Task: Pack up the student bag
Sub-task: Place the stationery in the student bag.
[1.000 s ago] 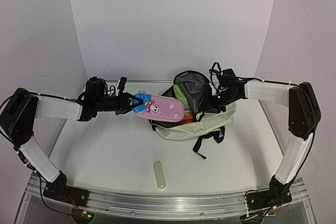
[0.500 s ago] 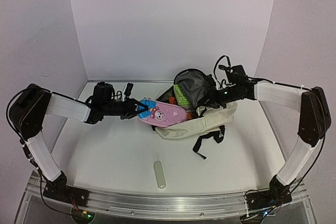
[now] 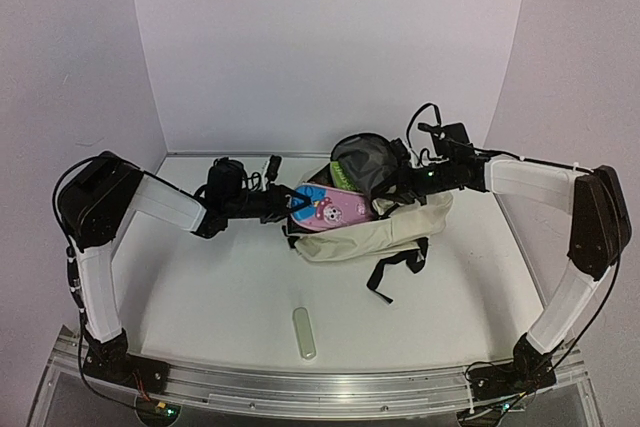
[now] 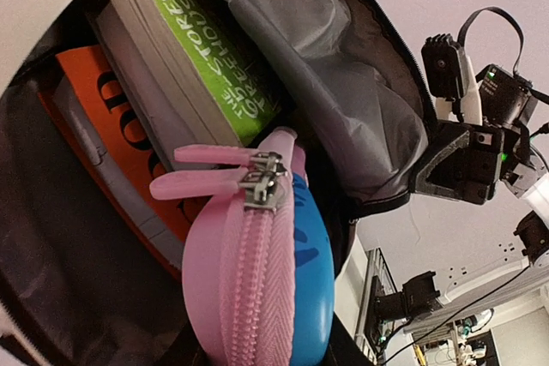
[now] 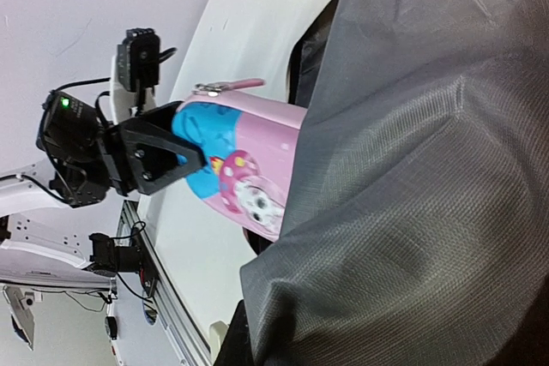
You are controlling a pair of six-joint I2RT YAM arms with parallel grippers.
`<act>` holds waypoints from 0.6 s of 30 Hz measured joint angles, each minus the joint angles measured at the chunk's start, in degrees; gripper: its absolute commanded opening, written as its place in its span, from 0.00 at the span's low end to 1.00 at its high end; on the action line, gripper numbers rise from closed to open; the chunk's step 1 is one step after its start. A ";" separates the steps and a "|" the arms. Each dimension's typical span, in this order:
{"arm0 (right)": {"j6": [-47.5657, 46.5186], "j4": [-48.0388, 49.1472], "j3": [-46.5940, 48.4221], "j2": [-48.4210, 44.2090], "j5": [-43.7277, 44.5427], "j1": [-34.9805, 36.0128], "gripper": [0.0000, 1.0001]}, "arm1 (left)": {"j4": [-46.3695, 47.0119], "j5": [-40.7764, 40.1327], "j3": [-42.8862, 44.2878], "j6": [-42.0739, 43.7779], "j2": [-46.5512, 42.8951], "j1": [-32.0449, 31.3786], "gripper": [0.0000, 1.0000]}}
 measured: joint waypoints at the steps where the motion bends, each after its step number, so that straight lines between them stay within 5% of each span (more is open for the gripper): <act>1: 0.34 0.38 0.00 0.00 -0.23 -0.01 0.00 | 1.13 -0.47 1.12 -0.58 1.46 -0.70 0.07; 6: 1.39 1.42 -0.04 0.00 -0.81 0.01 0.00 | 4.42 -2.55 5.41 -2.61 7.79 -4.14 0.44; 9: 1.53 1.60 -0.58 0.00 -0.89 0.01 0.00 | 4.36 -4.02 5.07 -3.01 8.42 -5.41 0.57; 18: 1.44 2.73 -2.91 0.00 -1.04 0.01 0.00 | -13.70 -12.39 2.71 3.36 -0.41 -5.07 0.62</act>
